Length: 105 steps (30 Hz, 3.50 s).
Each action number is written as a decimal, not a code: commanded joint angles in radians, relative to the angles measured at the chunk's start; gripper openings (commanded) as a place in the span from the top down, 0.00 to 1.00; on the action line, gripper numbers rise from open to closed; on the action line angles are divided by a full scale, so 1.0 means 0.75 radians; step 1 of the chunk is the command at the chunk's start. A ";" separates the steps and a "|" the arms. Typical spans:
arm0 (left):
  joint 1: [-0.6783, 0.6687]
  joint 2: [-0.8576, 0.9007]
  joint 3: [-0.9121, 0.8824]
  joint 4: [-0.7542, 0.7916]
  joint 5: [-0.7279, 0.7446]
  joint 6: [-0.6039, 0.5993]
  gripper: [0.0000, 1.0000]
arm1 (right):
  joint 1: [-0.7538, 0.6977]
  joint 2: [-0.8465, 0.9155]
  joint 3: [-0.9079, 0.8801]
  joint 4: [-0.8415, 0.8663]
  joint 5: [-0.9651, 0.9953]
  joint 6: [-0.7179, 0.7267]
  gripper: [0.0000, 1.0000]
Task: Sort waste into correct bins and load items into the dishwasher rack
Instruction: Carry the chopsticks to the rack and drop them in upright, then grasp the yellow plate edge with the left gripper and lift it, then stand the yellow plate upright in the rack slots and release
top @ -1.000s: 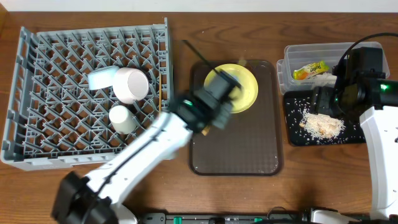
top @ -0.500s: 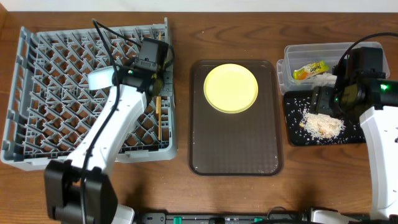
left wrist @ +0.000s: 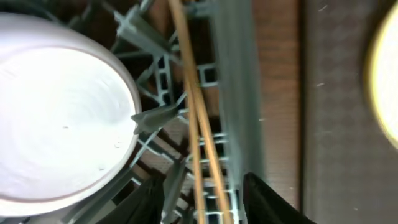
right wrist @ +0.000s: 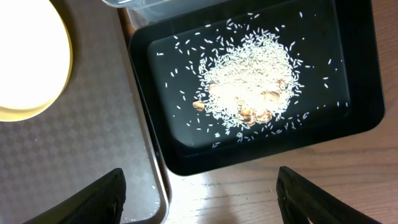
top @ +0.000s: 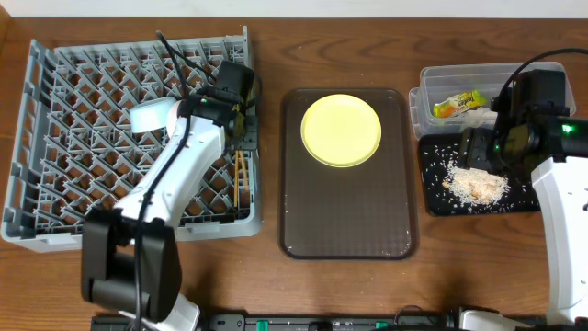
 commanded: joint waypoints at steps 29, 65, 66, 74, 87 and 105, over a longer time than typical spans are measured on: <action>-0.681 0.385 0.006 0.676 0.097 0.335 0.41 | -0.020 -0.003 0.004 0.002 -0.002 -0.010 0.23; -0.586 -0.196 0.006 0.487 -0.017 0.130 0.94 | -0.020 -0.003 0.004 -0.008 -0.001 -0.011 0.23; -0.553 -0.234 0.006 0.472 -0.016 0.078 0.94 | -0.020 -0.003 0.004 -0.008 -0.001 -0.011 0.23; -0.068 -0.374 0.006 0.407 0.671 -0.281 0.94 | -0.020 -0.003 0.004 -0.008 -0.001 -0.011 0.23; 0.508 -0.106 0.006 0.504 1.723 -0.362 0.94 | -0.020 -0.003 0.004 -0.009 -0.002 -0.011 0.23; 0.563 -0.069 0.006 0.757 1.833 -0.591 0.94 | -0.020 -0.003 0.004 -0.012 -0.001 -0.011 0.23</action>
